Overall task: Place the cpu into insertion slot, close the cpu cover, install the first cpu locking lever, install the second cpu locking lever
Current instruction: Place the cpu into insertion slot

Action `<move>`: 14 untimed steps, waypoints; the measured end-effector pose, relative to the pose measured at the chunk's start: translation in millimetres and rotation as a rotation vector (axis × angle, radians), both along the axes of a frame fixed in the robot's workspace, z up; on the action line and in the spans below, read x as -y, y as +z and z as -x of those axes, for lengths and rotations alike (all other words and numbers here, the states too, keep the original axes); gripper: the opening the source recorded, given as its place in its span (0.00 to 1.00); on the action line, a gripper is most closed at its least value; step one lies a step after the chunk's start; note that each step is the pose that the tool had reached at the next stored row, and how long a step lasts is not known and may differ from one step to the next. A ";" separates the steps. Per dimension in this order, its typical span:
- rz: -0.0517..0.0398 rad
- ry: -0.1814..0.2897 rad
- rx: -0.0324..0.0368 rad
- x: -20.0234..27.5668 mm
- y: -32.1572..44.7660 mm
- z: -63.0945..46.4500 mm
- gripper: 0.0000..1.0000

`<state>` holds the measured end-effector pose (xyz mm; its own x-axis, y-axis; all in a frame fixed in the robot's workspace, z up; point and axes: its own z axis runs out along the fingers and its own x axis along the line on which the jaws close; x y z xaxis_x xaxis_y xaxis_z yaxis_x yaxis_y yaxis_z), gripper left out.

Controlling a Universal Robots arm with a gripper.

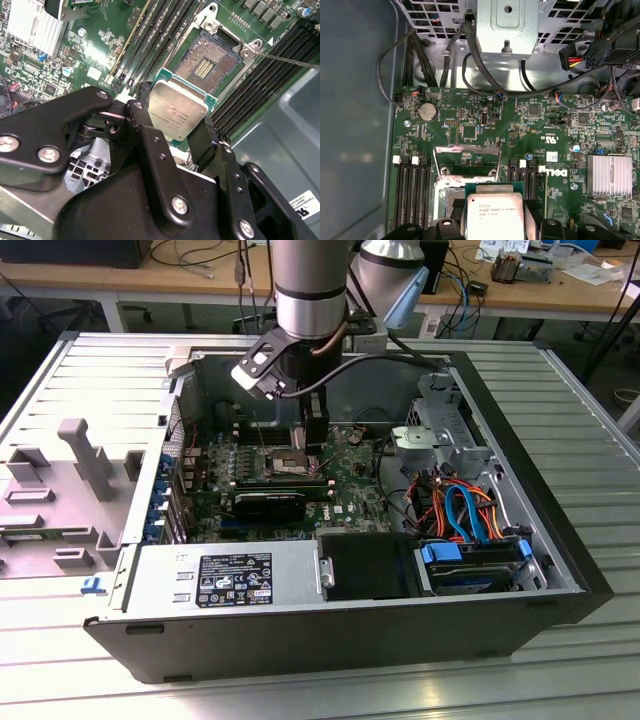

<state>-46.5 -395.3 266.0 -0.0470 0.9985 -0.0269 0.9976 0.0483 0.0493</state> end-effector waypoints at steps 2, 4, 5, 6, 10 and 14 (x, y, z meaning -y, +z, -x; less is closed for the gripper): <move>0.0000 0.000 0.0000 0.0 -1.1 0.0 0.55; 0.0000 0.000 0.0000 0.0 -1.5 0.0 0.55; 0.0000 0.000 0.0000 0.0 -1.8 0.0 0.55; 0.0000 0.000 -0.0001 0.0 -2.1 0.0 0.55; 0.0001 0.000 0.0000 0.0 -3.3 0.0 0.55; 0.0000 0.000 0.0000 0.0 -4.2 0.0 0.55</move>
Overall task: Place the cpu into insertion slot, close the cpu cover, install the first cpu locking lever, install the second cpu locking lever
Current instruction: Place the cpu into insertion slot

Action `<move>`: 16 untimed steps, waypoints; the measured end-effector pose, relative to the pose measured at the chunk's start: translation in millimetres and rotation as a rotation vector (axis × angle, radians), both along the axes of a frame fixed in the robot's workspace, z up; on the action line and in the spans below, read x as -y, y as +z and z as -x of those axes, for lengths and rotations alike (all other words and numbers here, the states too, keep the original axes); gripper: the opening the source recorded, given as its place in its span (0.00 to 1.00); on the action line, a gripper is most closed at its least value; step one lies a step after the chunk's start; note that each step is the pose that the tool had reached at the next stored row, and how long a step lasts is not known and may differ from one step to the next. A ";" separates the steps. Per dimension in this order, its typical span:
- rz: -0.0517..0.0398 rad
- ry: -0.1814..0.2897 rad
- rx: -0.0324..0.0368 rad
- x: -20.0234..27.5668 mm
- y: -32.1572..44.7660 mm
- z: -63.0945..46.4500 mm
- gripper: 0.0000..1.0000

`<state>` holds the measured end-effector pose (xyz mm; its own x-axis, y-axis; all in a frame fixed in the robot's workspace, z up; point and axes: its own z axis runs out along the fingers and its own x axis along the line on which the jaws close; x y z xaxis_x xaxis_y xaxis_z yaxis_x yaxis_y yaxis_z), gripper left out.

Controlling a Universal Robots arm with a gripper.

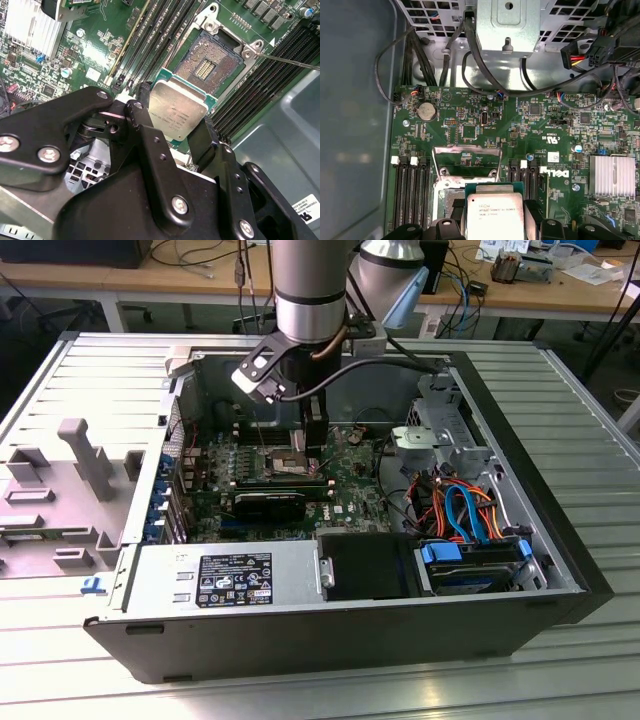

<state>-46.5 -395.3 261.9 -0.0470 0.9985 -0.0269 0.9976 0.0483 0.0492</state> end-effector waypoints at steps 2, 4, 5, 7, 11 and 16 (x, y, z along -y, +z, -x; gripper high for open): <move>0.0001 0.000 0.0000 0.0 -0.4 0.0 0.55; 0.0001 0.000 0.0000 0.0 -0.9 0.0 0.55; 0.0000 0.000 0.0000 0.0 -1.1 0.0 0.55; 0.0001 0.000 0.0000 0.0 -1.6 0.0 0.55; 0.0001 0.000 0.0000 0.0 -3.1 0.0 0.55; 0.0001 0.000 0.0000 0.0 -4.5 0.0 0.55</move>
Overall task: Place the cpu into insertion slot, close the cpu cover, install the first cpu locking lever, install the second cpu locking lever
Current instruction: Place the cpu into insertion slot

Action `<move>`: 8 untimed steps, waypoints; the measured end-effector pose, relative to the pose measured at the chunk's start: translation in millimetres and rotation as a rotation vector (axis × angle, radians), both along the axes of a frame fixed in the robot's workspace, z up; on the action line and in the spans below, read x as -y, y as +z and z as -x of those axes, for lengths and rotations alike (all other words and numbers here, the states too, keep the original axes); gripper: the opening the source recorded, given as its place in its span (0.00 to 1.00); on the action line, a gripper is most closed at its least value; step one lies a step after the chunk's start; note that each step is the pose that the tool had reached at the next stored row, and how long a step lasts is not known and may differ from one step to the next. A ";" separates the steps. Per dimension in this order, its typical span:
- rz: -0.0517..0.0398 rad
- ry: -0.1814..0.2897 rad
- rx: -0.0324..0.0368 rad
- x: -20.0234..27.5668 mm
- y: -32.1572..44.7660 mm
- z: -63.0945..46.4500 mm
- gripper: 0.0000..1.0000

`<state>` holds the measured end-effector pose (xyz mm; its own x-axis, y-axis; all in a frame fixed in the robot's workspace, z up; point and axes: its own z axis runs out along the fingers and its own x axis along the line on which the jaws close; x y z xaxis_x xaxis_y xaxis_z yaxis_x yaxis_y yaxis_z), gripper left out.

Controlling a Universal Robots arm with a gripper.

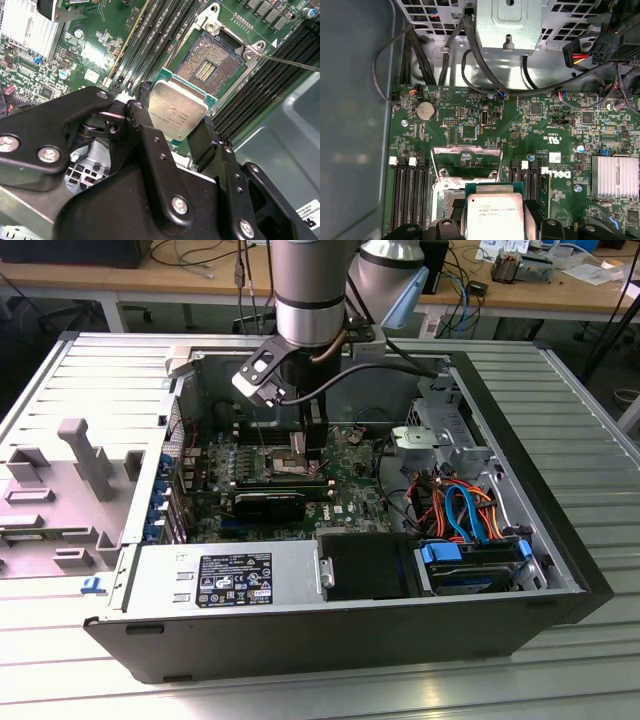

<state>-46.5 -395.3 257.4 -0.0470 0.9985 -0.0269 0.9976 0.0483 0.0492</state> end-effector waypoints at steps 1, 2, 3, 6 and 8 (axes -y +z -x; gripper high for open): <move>0.0000 0.000 0.0000 0.0 -0.2 0.0 0.55; 0.0000 0.000 0.0000 0.0 -0.4 0.0 0.55; 0.0000 0.000 0.0000 0.0 -0.6 0.0 0.55; 0.0000 0.000 0.0000 0.0 -1.5 0.0 0.55; 0.0000 0.000 0.0000 0.0 -2.1 0.0 0.55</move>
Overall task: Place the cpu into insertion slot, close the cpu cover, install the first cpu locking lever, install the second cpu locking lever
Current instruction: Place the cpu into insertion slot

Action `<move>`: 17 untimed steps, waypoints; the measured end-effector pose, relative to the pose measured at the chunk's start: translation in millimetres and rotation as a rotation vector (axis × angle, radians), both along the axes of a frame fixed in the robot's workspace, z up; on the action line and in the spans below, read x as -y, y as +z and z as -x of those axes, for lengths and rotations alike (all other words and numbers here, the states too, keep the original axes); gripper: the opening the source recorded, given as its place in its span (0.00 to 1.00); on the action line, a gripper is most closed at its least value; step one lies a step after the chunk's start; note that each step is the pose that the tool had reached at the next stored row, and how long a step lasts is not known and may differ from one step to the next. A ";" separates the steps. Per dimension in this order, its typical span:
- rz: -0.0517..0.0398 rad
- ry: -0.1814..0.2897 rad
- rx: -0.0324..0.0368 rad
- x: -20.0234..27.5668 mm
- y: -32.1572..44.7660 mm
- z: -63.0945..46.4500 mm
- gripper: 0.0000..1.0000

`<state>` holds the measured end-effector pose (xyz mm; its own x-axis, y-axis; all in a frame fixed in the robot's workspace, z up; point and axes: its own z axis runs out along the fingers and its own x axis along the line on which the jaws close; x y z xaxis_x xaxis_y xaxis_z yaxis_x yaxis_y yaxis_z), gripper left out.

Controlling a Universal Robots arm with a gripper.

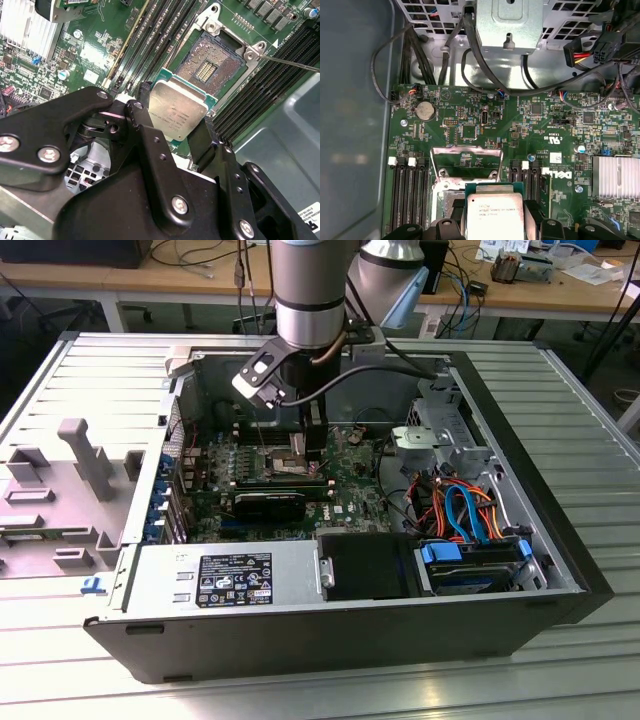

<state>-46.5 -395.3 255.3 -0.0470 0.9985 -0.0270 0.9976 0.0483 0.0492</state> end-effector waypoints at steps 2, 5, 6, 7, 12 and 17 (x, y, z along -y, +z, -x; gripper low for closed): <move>0.0000 0.000 0.0000 0.0 -0.6 0.0 0.55; 0.0000 0.000 0.0000 0.0 -1.4 0.0 0.55; -0.0001 0.000 0.0000 0.0 -1.7 0.0 0.55; -0.0001 0.000 0.0001 0.0 -2.1 0.0 0.55; 0.0000 0.000 0.0000 0.0 -3.4 0.0 0.55; -0.0001 0.000 0.0000 0.0 -4.5 0.0 0.55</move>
<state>-46.5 -395.3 250.8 -0.0470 0.9985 -0.0269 0.9976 0.0483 0.0492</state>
